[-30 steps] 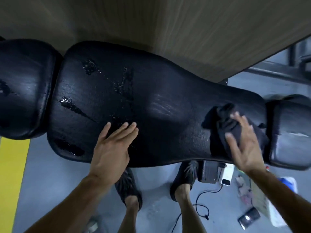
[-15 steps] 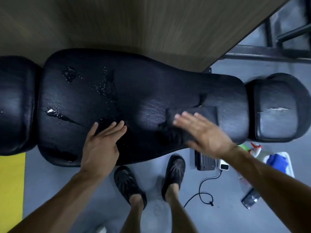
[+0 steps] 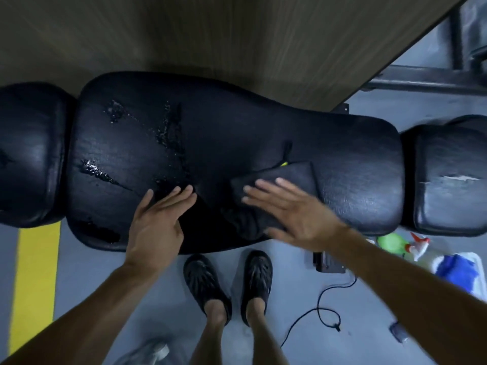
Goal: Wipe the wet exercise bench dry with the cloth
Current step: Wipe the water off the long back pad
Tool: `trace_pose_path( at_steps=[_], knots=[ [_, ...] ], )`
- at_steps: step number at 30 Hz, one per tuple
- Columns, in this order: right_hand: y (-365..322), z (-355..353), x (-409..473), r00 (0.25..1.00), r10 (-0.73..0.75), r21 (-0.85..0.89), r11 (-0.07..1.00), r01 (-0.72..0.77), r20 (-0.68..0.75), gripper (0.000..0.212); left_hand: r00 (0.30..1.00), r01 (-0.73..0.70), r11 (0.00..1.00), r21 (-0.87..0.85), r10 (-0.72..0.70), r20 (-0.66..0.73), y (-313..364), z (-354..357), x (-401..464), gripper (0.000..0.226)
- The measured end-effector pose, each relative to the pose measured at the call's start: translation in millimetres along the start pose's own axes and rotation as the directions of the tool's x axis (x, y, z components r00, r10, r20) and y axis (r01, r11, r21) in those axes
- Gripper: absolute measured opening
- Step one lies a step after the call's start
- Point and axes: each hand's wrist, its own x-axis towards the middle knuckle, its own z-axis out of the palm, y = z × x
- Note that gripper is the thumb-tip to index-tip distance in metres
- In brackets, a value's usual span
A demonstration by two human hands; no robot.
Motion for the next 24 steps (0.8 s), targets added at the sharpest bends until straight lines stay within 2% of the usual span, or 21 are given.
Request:
trace_pose_path(
  at_steps=[2,4,7,9,10,11,12,13,15,16,18,19,20,24],
  knots=[
    [43,-19,-17,0.985,0.173,0.056,0.984,-0.172,-0.007,0.067,1.0,0.023,1.0,-0.022,-0.023,-0.011,2,2,0,0.076],
    [66,-31,-27,0.907,0.404,0.153,0.91,-0.386,-0.116,0.064,1.0,0.017,0.999,-0.045,-0.018,-0.016,2,4,0,0.076],
    [48,-15,-9,0.653,0.714,0.272,0.7,-0.66,-0.253,0.064,1.0,0.004,0.994,-0.112,-0.008,-0.028,3,-4,-1,0.073],
    [9,2,21,0.476,0.821,0.36,0.568,-0.74,-0.316,0.065,0.997,0.017,0.988,-0.156,-0.028,-0.073,1,-13,-6,0.071],
    [-16,9,37,0.433,0.839,0.405,0.539,-0.738,-0.329,0.065,0.993,0.037,0.985,-0.17,-0.055,-0.103,-1,-17,-13,0.07],
    [-45,15,49,0.451,0.827,0.425,0.561,-0.71,-0.337,0.064,0.987,0.068,0.981,-0.182,-0.093,-0.131,-5,-19,-22,0.07],
    [-74,23,58,0.529,0.778,0.415,0.629,-0.658,-0.339,0.064,0.979,0.102,0.975,-0.196,-0.133,-0.153,-11,-20,-33,0.07],
    [-101,32,63,0.648,0.688,0.37,0.724,-0.582,-0.327,0.063,0.971,0.129,0.969,-0.213,-0.167,-0.172,-16,-19,-44,0.069],
    [-143,48,69,0.901,0.373,0.21,0.92,-0.33,-0.22,0.065,0.948,0.172,0.952,-0.254,-0.23,-0.219,-28,-17,-69,0.065],
    [-147,50,72,0.972,0.175,0.11,0.981,-0.159,-0.156,0.067,0.931,0.201,0.938,-0.283,-0.273,-0.244,-34,-17,-80,0.063],
    [-121,41,78,0.991,-0.135,-0.056,0.99,0.133,-0.028,0.069,0.887,0.298,0.897,-0.326,-0.387,-0.253,-44,-18,-96,0.063],
    [-101,33,77,0.978,-0.21,-0.098,0.973,0.211,0.019,0.07,0.859,0.358,0.87,-0.341,-0.449,-0.245,-47,-19,-102,0.065],
    [-83,26,71,0.975,-0.217,-0.108,0.969,0.22,0.044,0.07,0.829,0.41,0.84,-0.355,-0.506,-0.239,-50,-19,-108,0.067],
    [-67,25,13,0.997,0.074,-0.106,0.992,-0.075,-0.013,0.071,0.709,0.545,0.688,-0.479,-0.683,-0.174,-68,-22,-124,0.071]
  ],
)
